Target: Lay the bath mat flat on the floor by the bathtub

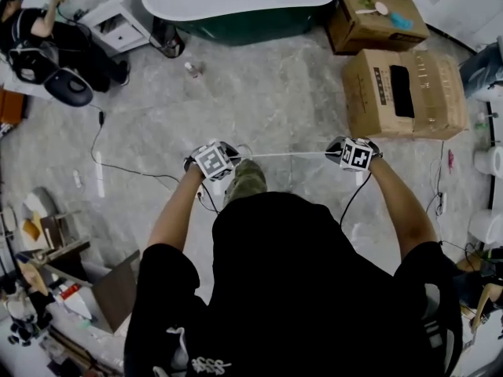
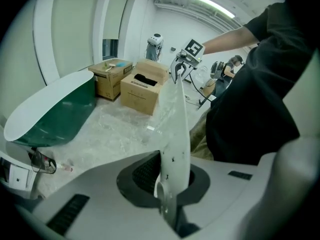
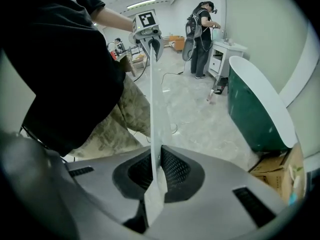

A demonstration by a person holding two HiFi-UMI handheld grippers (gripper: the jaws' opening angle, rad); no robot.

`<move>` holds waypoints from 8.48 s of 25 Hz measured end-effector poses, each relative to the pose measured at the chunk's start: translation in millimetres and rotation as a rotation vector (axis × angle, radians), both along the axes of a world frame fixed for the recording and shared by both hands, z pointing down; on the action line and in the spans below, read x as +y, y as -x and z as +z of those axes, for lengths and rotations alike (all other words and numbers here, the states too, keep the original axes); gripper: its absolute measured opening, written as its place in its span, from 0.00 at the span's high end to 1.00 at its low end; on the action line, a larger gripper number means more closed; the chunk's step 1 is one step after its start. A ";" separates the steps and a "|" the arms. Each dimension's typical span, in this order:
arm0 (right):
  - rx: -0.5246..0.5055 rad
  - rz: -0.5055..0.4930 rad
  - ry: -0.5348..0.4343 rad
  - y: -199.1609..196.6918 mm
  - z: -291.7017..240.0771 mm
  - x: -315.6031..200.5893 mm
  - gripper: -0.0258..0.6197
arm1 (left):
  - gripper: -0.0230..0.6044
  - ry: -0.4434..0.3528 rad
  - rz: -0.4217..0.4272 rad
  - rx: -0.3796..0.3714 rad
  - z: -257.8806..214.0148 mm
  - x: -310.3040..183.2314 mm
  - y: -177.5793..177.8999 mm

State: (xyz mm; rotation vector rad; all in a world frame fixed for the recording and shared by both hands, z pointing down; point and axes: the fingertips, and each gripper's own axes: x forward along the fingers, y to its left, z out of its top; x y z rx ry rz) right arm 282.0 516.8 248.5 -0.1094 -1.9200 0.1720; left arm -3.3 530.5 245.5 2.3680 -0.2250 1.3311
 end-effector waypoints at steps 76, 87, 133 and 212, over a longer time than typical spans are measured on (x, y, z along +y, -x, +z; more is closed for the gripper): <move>0.002 0.287 0.004 90.8 70.0 -547.3 0.91 | 0.92 0.113 -0.309 -0.072 80.2 -495.9 92.2; 0.125 0.483 -0.005 128.8 111.7 -546.5 0.91 | 0.92 0.053 -0.256 -0.076 135.7 -515.6 131.0; 0.207 0.397 -0.042 52.6 555.8 -502.6 0.91 | 0.92 -0.105 -0.093 -0.381 576.4 -464.7 66.8; 0.190 0.497 -0.595 140.1 853.8 -836.9 0.91 | 0.90 -0.606 -0.070 -0.433 894.4 -817.3 184.4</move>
